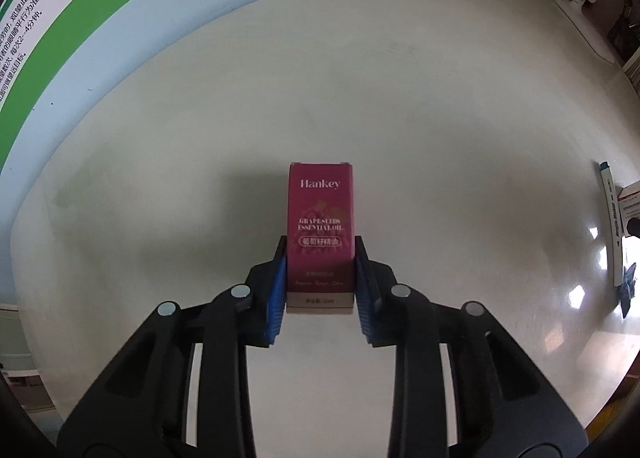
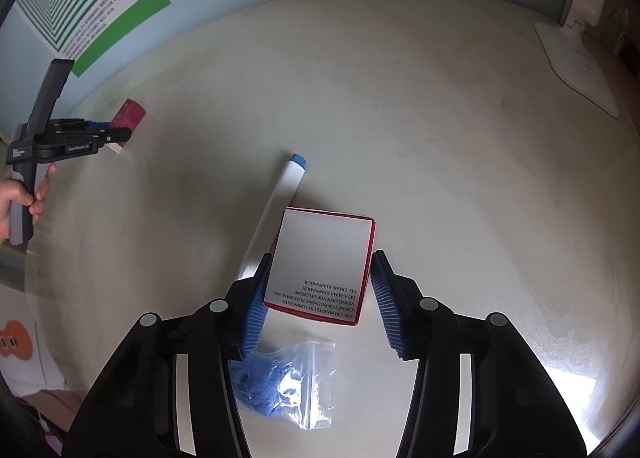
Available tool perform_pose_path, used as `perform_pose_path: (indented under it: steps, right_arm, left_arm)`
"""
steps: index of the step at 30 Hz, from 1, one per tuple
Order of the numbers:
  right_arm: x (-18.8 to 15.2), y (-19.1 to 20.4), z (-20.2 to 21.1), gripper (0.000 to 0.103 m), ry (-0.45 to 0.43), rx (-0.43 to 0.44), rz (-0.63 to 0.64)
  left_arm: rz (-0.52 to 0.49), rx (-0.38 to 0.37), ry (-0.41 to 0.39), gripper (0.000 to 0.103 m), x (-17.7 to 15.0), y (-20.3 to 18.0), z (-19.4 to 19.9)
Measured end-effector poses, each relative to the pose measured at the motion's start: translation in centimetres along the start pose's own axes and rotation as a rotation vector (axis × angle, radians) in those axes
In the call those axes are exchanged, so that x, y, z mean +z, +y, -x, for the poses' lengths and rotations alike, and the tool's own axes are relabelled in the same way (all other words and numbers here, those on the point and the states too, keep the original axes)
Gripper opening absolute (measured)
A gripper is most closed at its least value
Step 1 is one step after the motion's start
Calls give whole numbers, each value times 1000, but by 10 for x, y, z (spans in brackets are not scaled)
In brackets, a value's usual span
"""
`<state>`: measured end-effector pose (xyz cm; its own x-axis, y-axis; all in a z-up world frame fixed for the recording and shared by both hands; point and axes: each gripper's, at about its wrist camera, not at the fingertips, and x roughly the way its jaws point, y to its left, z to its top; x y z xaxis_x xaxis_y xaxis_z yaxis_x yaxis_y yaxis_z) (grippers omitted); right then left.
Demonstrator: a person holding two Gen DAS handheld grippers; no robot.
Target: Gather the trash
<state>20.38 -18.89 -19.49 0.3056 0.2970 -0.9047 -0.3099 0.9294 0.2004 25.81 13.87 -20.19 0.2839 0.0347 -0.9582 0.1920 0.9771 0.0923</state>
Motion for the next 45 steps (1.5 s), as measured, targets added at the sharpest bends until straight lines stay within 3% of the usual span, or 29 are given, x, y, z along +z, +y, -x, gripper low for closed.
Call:
perform_pose_path:
  steps: [4, 23, 34, 45]
  right_arm:
    - [-2, 3, 7, 42, -6, -12, 15]
    - [-26, 11, 53, 42, -71, -93, -6]
    - [-59, 5, 84, 42, -83, -155, -60]
    - [-96, 16, 102, 42, -105, -212, -130]
  left_arm:
    - [-28, -6, -13, 27, -10, -3, 8]
    - [-221, 51, -163, 27, -36, -46, 71]
    - [-302, 10, -213, 27, -54, -65, 92]
    - [-436, -49, -263, 27, -73, -114, 95]
